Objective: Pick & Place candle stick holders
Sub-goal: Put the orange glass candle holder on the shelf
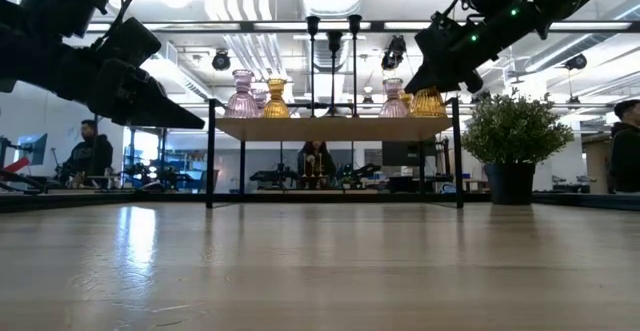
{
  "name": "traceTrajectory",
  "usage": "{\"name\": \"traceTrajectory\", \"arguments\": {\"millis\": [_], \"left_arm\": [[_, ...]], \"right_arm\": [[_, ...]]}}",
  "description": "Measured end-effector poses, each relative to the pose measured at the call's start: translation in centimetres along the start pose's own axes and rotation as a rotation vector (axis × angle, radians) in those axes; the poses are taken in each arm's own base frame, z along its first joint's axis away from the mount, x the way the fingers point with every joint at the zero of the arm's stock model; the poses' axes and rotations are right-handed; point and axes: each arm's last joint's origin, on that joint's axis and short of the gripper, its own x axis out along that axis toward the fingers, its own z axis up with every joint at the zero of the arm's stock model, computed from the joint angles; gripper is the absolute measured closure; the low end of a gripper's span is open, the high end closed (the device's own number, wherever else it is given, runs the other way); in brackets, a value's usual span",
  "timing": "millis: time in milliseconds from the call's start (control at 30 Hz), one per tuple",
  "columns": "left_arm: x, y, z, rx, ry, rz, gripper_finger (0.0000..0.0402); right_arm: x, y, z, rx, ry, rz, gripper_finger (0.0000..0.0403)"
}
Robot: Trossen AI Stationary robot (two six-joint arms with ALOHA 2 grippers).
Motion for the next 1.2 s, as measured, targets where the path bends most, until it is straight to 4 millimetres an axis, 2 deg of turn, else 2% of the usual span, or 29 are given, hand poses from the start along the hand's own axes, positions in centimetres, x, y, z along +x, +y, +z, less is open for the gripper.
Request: {"name": "traceTrajectory", "arguments": {"millis": [767,1033,1200], "left_arm": [[0.0,0.0,0.0,0.000,0.000,0.000,0.0387],[0.0,0.0,0.0,0.000,0.001,0.000,0.0388],[0.0,0.0,0.0,0.001,0.002,0.000,0.0388]], "right_arm": [[0.1,-0.6,0.0,-0.061,0.001,-0.010,0.0275],[2.0,-0.2,-0.2,-0.053,-0.014,0.055,0.0276],[1.8,-0.2,-0.1,-0.060,0.027,0.045,0.0276]]}}
